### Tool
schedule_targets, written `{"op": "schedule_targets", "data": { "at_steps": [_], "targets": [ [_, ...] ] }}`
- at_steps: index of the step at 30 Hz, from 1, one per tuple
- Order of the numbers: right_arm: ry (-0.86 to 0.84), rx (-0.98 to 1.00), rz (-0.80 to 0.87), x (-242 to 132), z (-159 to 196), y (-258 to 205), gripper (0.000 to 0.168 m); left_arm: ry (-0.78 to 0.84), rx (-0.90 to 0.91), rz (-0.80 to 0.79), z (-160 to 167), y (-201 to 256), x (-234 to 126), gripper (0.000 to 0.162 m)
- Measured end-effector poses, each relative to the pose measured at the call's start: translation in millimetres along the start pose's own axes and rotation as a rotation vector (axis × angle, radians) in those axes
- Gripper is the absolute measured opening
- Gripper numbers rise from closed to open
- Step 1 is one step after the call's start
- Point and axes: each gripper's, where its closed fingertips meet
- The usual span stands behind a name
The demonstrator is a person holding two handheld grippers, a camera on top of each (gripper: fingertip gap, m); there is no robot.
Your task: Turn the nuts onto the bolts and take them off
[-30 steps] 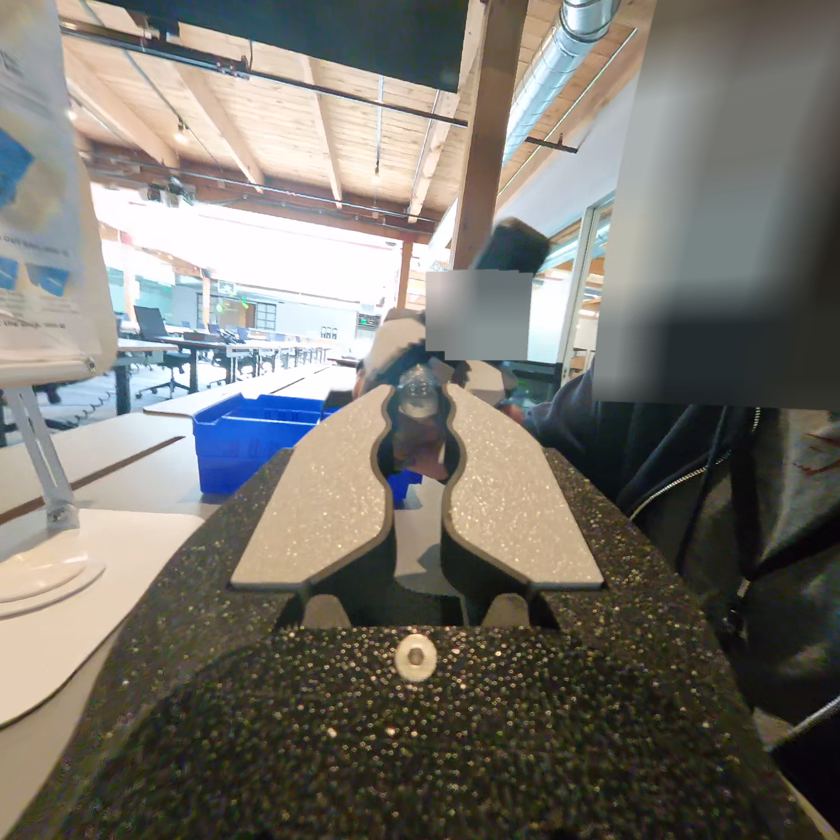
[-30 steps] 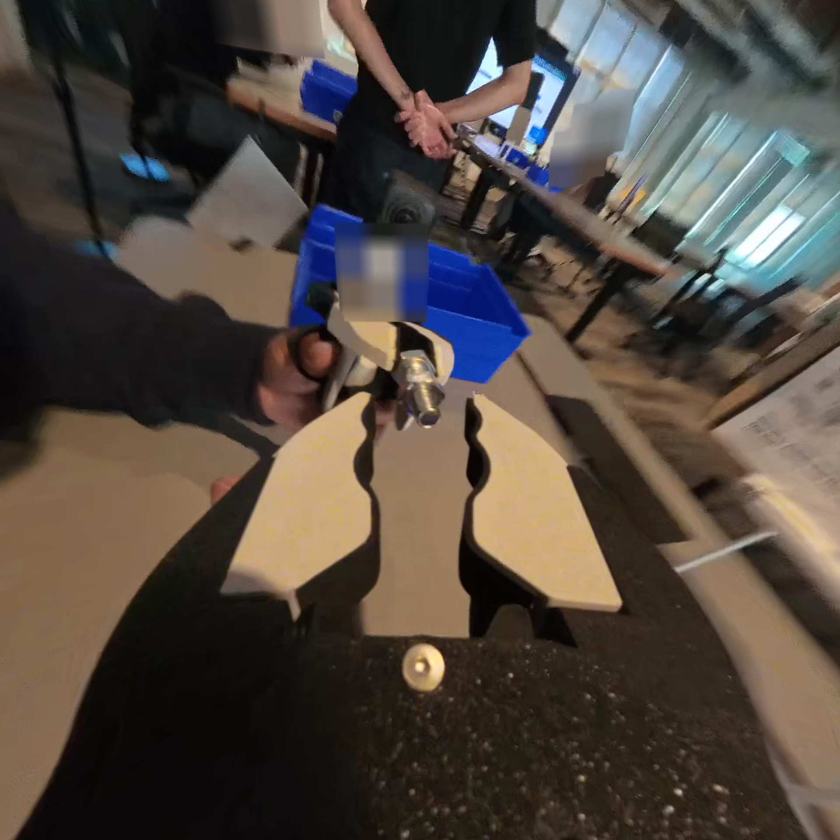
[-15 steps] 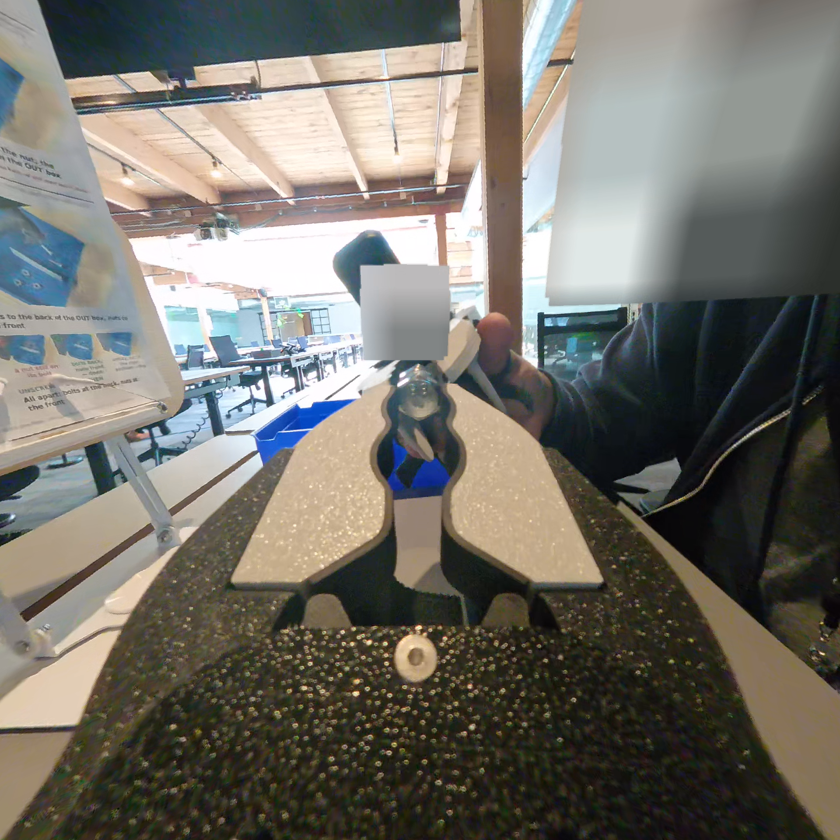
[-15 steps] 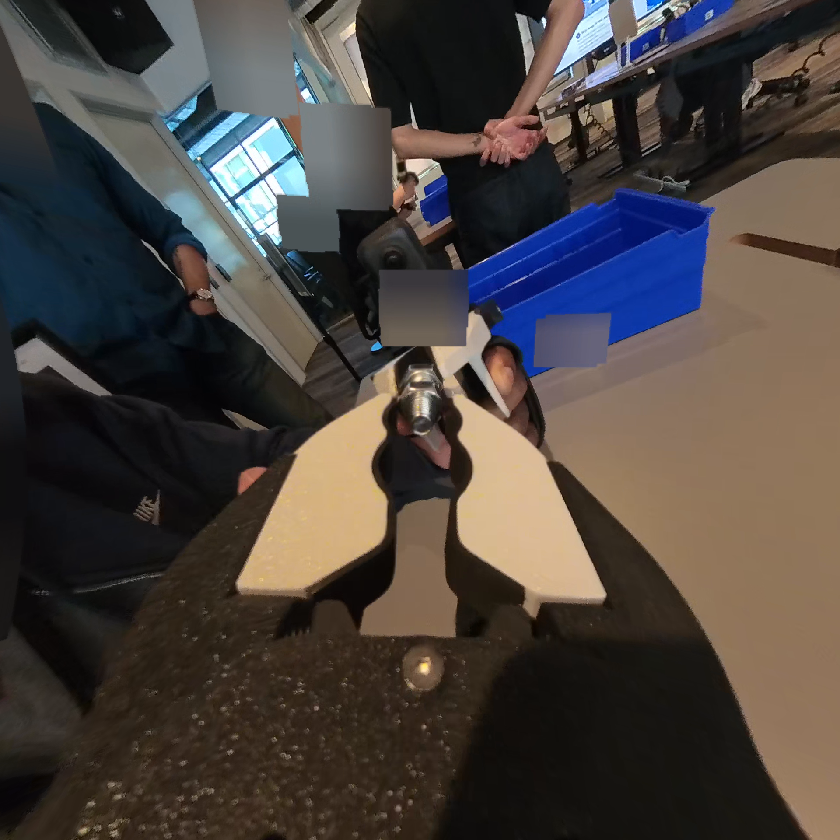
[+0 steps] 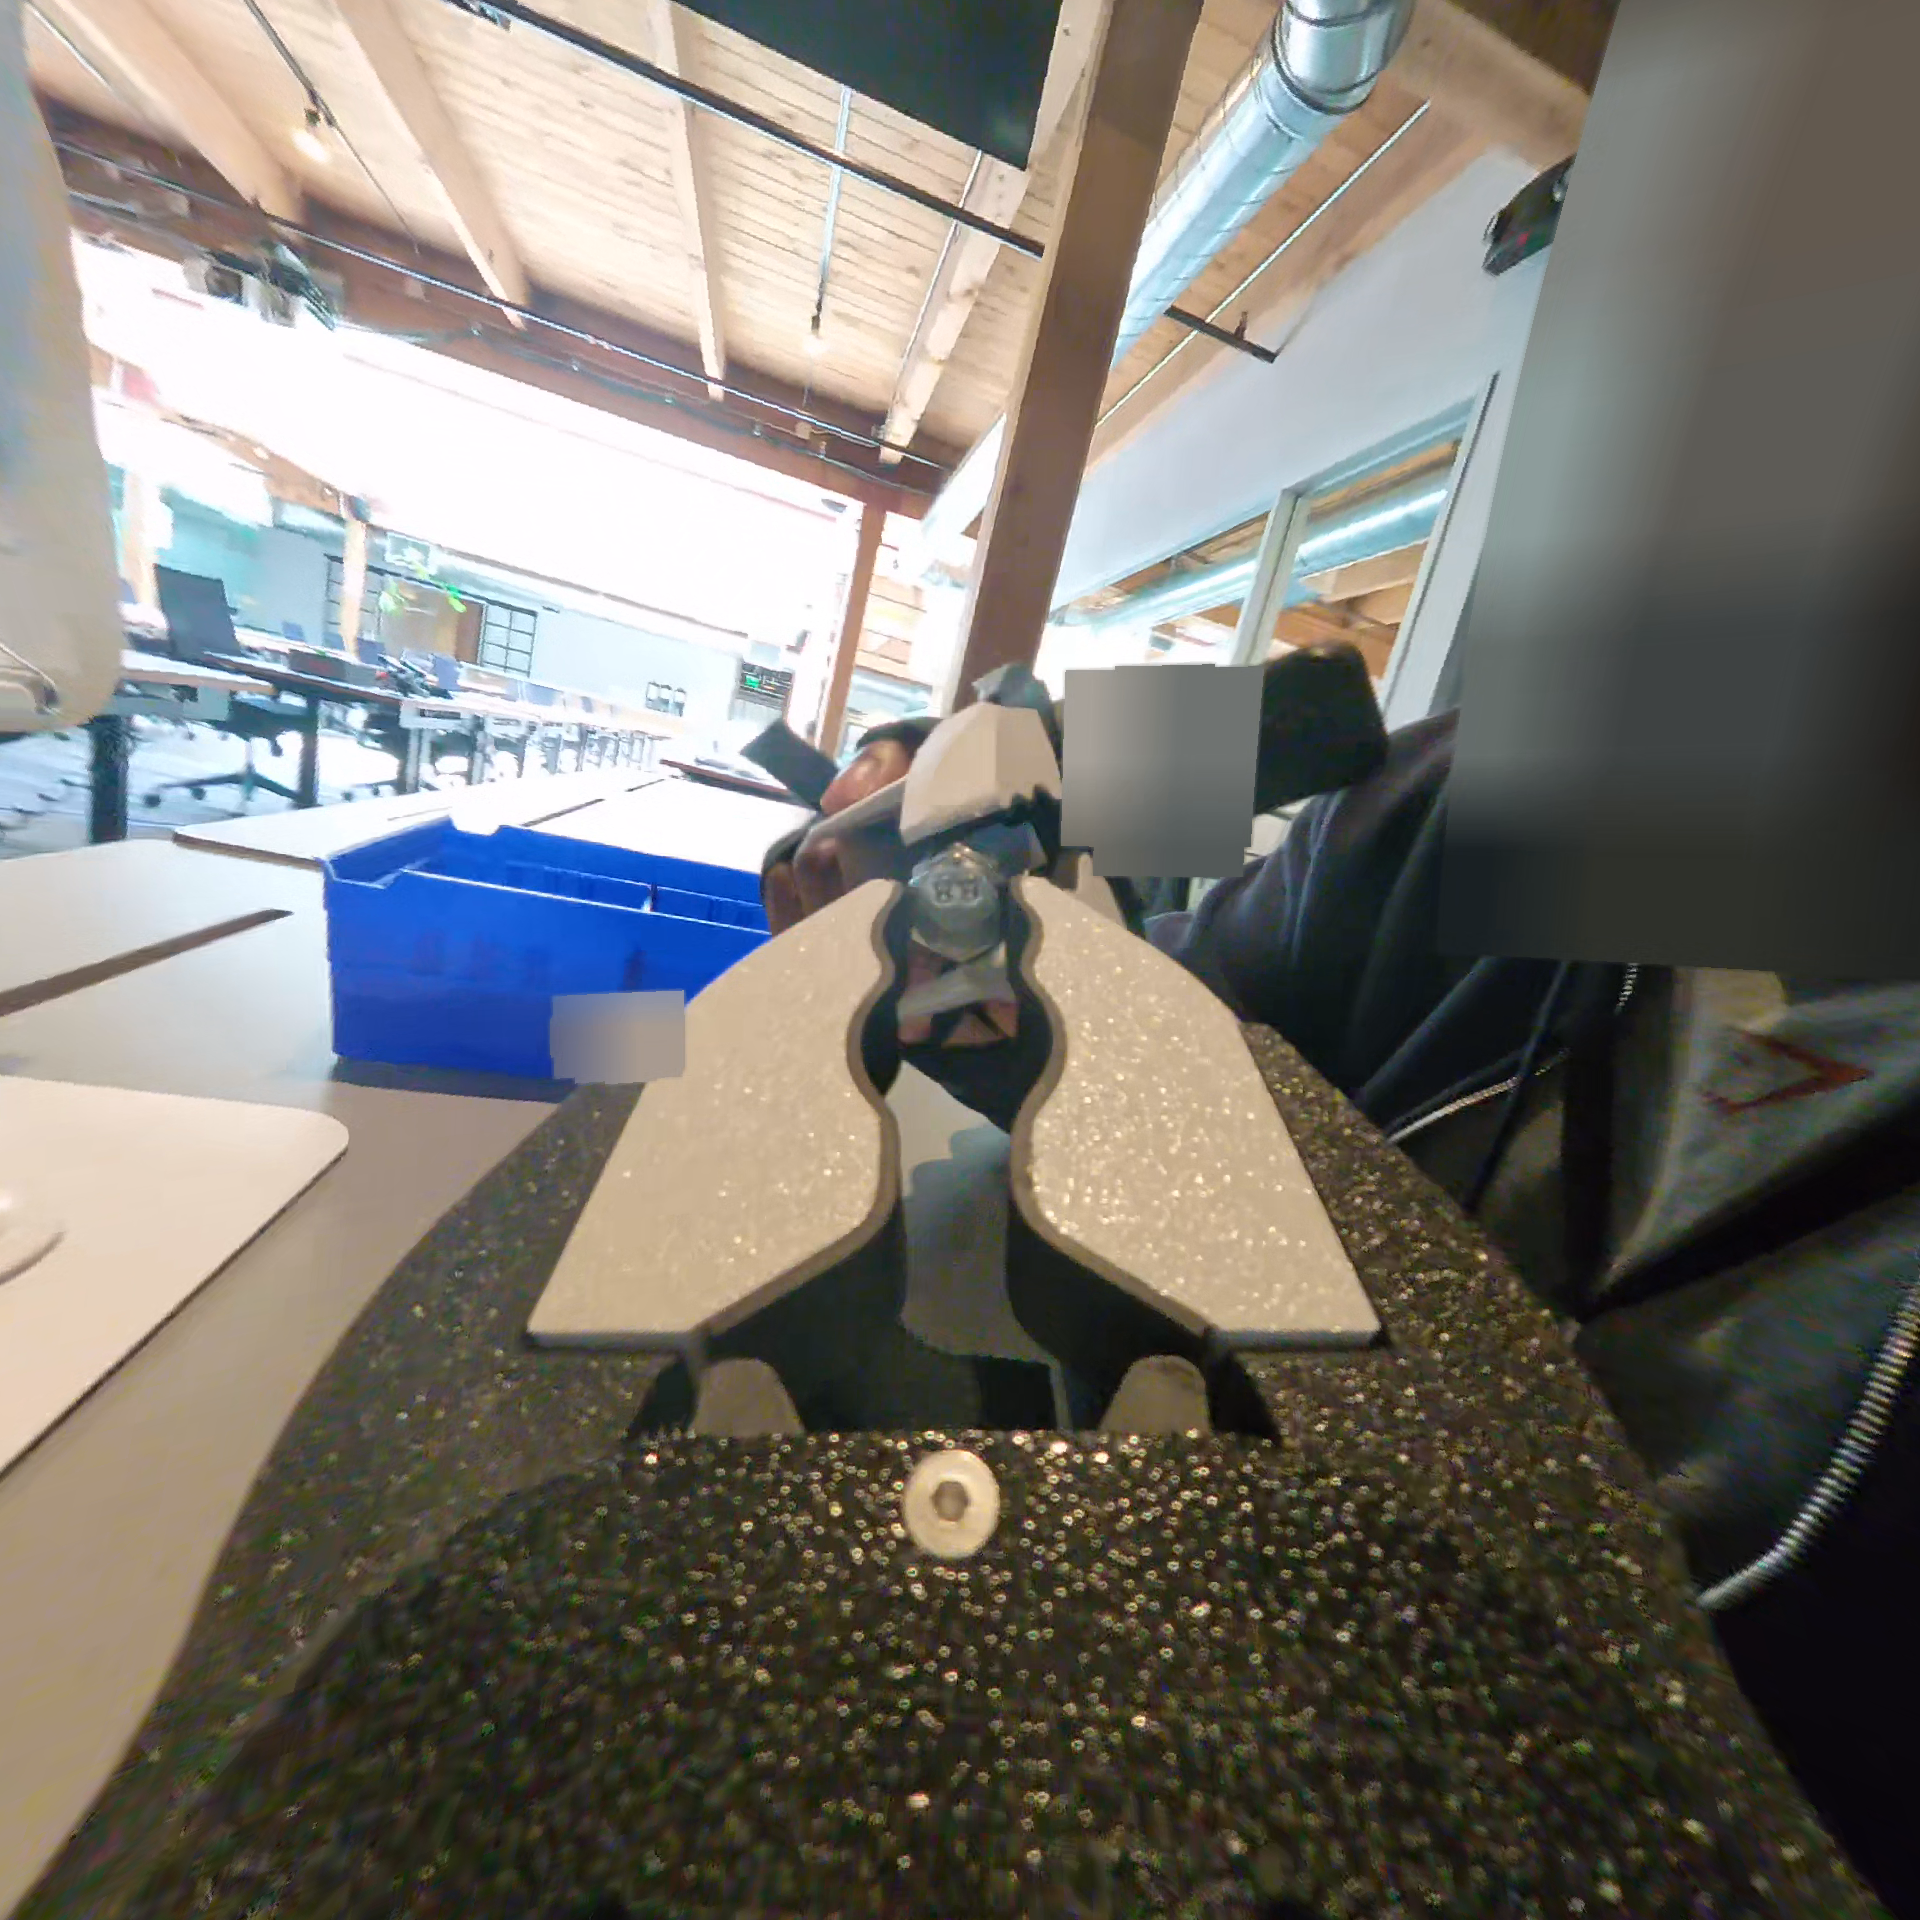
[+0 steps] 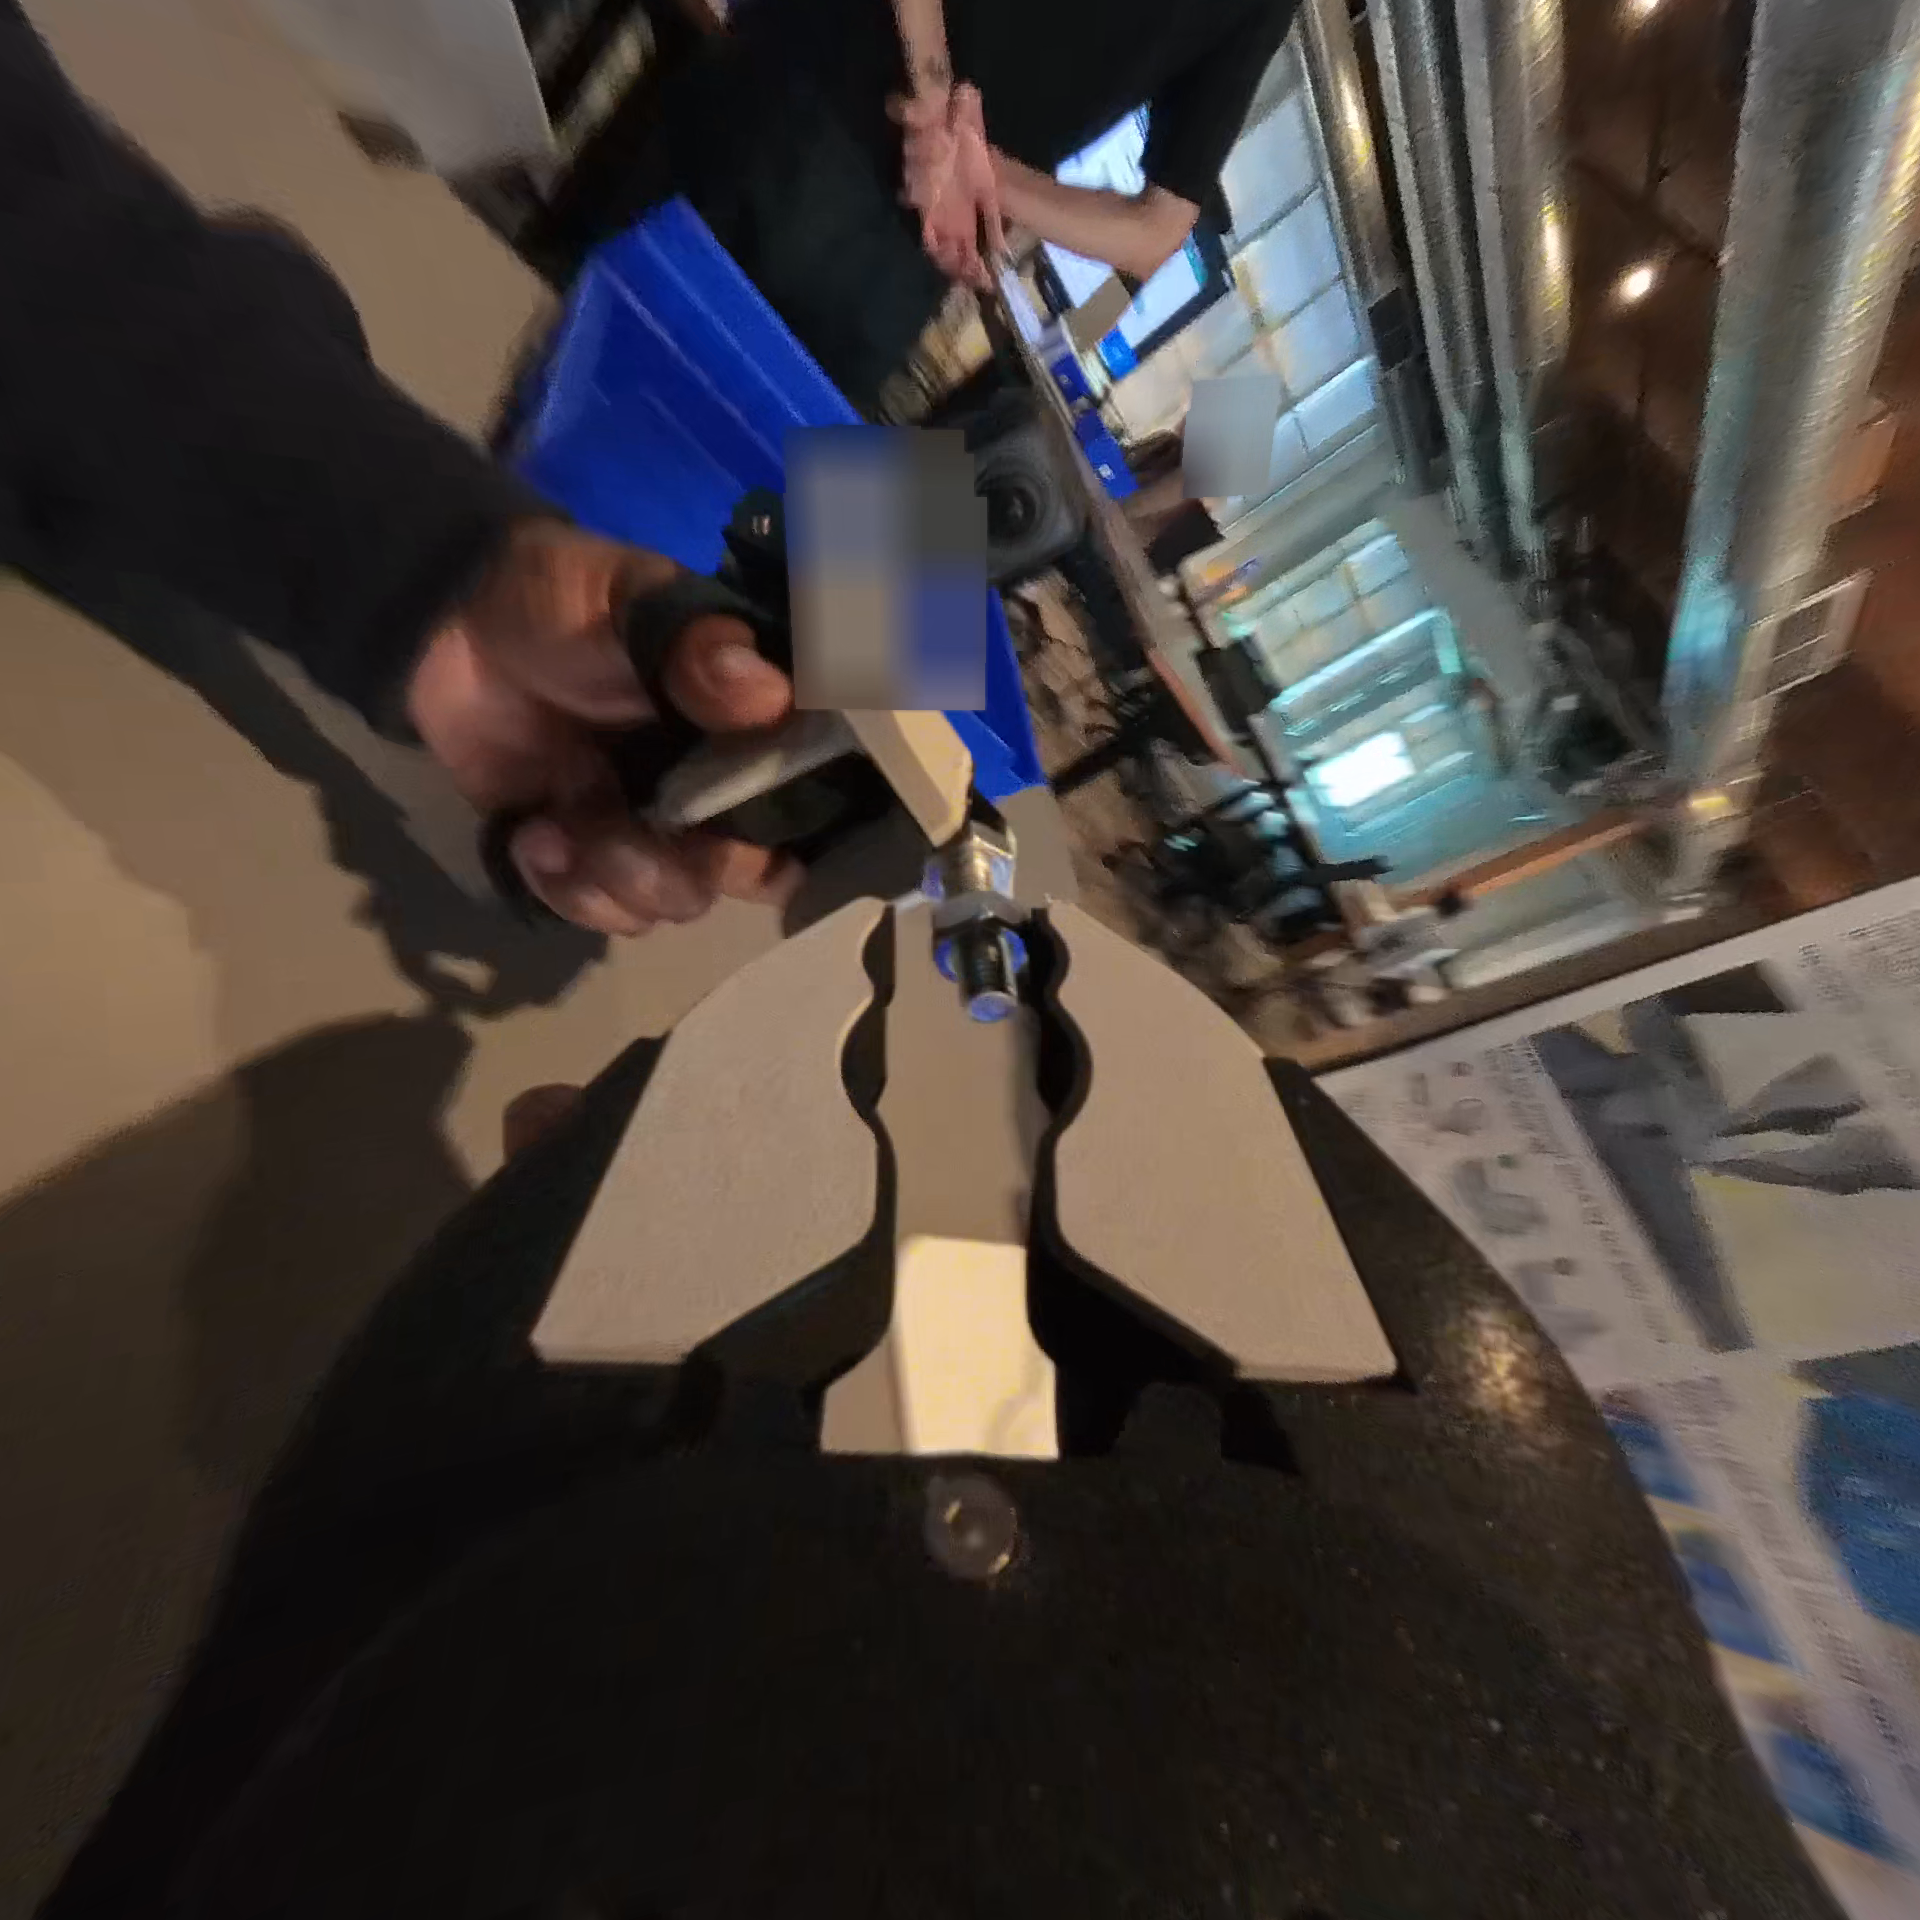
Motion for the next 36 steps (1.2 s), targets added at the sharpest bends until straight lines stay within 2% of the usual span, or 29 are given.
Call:
{"op": "schedule_targets", "data": {
  "at_steps": [2,4,7,9,12,15,17,19,23,26,28,29,31,34,36],
  "targets": [
    [0.071,0.236,-0.058,-1,-6,3,0.035,0.01,0.048,-0.012,-4,2,0,0.016],
    [0.126,0.553,-0.138,-2,-7,13,0.044,0.02,0.103,-0.031,-9,4,-2,0.016],
    [0.234,1.013,-0.312,-5,-12,22,0.044,0.004,0.207,-0.078,-12,4,-4,0.016],
    [0.252,1.187,-0.404,-5,-11,21,0.041,-0.005,0.259,-0.097,-13,5,-3,0.016],
    [0.233,1.287,-0.47,-2,-9,13,0.035,-0.024,0.311,-0.115,-12,6,-2,0.016],
    [0.223,1.326,-0.512,-1,-9,7,0.019,-0.066,0.342,-0.126,-7,5,1,0.016],
    [0.217,1.281,-0.501,-1,-9,6,0.018,-0.07,0.336,-0.128,-6,4,1,0.016],
    [0.193,1.154,-0.464,-1,-7,6,0.018,-0.068,0.297,-0.122,-5,3,1,0.016],
    [0.11,0.739,-0.322,1,0,4,0.018,-0.046,0.129,-0.075,-2,-2,0,0.016],
    [0.028,0.295,-0.154,2,5,3,0.019,-0.024,0.007,-0.033,0,-4,0,0.016],
    [-0.037,0.022,-0.039,2,9,2,0.019,-0.02,-0.024,-0.029,3,-6,0,0.016],
    [-0.046,-0.049,0.001,2,9,2,0.019,-0.015,-0.021,-0.026,2,-6,0,0.016],
    [0.002,0.016,-0.007,1,3,1,0.024,-0.009,0.001,-0.02,1,-3,1,0.016],
    [0.129,0.385,-0.091,-3,-6,13,0.042,0.036,0.052,-0.021,-8,0,-2,0.016],
    [0.208,0.668,-0.18,-6,-11,21,0.044,0.067,0.094,-0.029,-16,3,-6,0.016]
  ]
}}
Point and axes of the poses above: each gripper's, where its closed fingertips meet, x out along the fingers, z out of its underside, y = z × x across the jaws, and after that the axes turned 1 degree about -x, right-handed
